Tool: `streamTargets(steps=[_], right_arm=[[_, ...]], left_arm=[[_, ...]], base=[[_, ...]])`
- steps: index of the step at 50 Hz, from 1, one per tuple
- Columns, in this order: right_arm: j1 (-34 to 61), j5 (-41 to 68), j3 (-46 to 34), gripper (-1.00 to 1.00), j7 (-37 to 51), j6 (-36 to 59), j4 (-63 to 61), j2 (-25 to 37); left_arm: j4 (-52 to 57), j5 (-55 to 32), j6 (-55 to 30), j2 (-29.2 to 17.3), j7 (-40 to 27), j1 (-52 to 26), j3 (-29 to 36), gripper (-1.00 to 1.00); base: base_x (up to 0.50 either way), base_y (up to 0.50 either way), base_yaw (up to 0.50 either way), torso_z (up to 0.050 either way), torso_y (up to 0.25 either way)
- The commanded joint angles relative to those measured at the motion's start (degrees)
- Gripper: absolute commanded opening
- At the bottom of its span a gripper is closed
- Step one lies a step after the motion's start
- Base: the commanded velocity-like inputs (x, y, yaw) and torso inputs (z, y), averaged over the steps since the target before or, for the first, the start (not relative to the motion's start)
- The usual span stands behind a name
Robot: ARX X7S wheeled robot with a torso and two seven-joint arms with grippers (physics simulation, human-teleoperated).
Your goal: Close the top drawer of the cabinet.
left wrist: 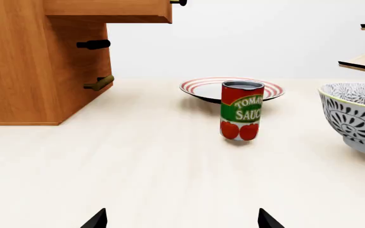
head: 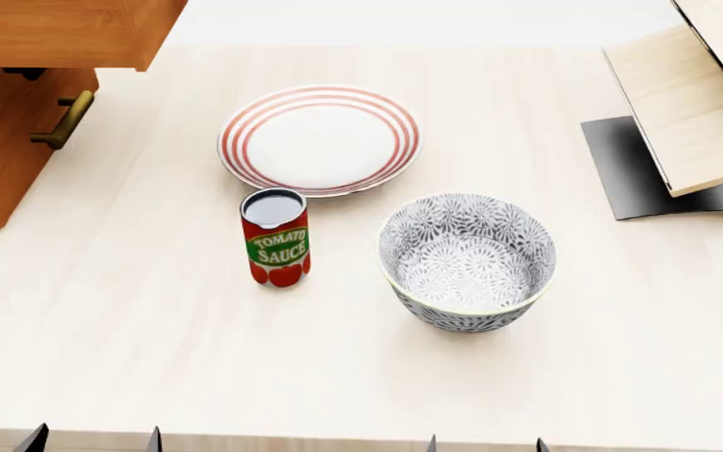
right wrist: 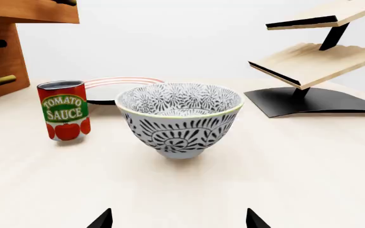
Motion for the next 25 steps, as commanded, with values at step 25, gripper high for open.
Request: streamTargets(steps=[25], right_arm=[[10.8,15.0,5.2,1.00,9.5,28.3,-34.5,5.6]], left_arm=[[31.8,-9.3,-32.6,-4.1,-6.5,-11.5,0.0,1.00]], base=[[0.00,0.00,0.00,0.000,0.000]])
